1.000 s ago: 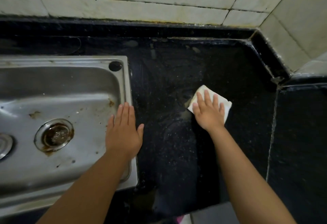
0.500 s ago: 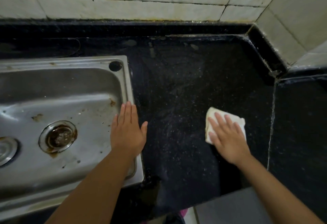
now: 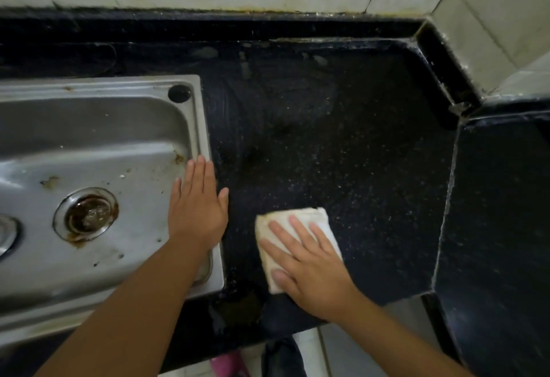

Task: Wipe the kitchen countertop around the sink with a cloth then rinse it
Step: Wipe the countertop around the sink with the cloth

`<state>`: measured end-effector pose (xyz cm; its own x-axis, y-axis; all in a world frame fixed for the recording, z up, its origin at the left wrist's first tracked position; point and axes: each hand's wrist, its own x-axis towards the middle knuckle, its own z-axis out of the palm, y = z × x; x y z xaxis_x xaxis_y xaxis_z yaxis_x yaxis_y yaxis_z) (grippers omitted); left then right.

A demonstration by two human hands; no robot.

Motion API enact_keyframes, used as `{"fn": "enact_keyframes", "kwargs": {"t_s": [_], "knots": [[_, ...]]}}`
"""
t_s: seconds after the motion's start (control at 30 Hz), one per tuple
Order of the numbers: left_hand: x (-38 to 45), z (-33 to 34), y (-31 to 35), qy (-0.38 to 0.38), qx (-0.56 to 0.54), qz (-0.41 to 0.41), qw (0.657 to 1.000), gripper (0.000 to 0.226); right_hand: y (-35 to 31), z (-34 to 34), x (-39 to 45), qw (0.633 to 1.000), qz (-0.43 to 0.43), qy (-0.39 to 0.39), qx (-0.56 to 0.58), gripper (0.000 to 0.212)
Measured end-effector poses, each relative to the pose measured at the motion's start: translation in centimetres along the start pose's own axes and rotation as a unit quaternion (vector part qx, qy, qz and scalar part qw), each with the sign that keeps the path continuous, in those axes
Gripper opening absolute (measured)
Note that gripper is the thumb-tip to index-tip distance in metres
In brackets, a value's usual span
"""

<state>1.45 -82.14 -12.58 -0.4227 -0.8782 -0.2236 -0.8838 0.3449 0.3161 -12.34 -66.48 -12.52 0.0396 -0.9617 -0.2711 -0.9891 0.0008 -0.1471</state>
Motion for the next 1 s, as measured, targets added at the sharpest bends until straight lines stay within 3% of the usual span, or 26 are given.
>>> {"fn": "enact_keyframes", "kwargs": {"t_s": [0.07,0.13,0.23,0.3,0.43,0.5,0.57,0.67,0.73,0.87,1.0], "knots": [[0.0,0.0,0.0,0.000,0.004,-0.001,1.000,0.057,3.8,0.2,-3.1,0.999,0.024,-0.001,-0.043,0.049],[-0.1,0.0,0.1,0.000,0.005,-0.003,1.000,0.057,7.9,-1.3,-2.7,0.993,0.105,0.004,-0.061,0.054],[0.0,0.1,0.1,0.003,0.008,-0.006,1.000,0.057,12.2,-4.0,3.2,0.963,0.267,0.021,0.015,0.054],[0.0,0.2,0.0,0.005,0.011,-0.006,1.000,0.056,11.7,-5.2,8.4,0.953,0.296,-0.003,0.058,0.052],[0.2,0.3,-0.1,0.016,0.005,-0.004,1.000,0.056,4.8,-4.3,13.5,0.986,0.164,0.020,0.035,0.052],[0.1,0.2,0.0,0.016,-0.002,-0.007,1.000,0.055,1.7,-2.4,12.1,0.992,0.087,0.088,-0.014,0.048],[0.0,0.1,0.0,0.013,0.002,-0.011,1.000,0.055,-0.3,-1.2,8.6,0.996,0.027,0.080,-0.020,0.047],[-0.1,0.1,0.1,0.009,-0.003,-0.016,1.000,0.054,0.7,0.6,2.1,0.997,-0.051,0.028,-0.042,0.049],[-0.2,0.1,0.3,0.010,-0.009,-0.011,1.000,0.054,3.5,0.8,-0.1,0.994,-0.066,0.046,-0.070,0.049],[-0.2,0.2,0.1,0.050,-0.022,-0.013,0.998,0.077,5.1,-1.1,3.0,0.997,-0.028,0.025,-0.064,0.050],[-0.4,0.4,-0.2,0.077,-0.045,-0.019,0.996,0.086,3.6,-1.2,6.6,0.981,-0.162,0.037,-0.097,0.051]]}}
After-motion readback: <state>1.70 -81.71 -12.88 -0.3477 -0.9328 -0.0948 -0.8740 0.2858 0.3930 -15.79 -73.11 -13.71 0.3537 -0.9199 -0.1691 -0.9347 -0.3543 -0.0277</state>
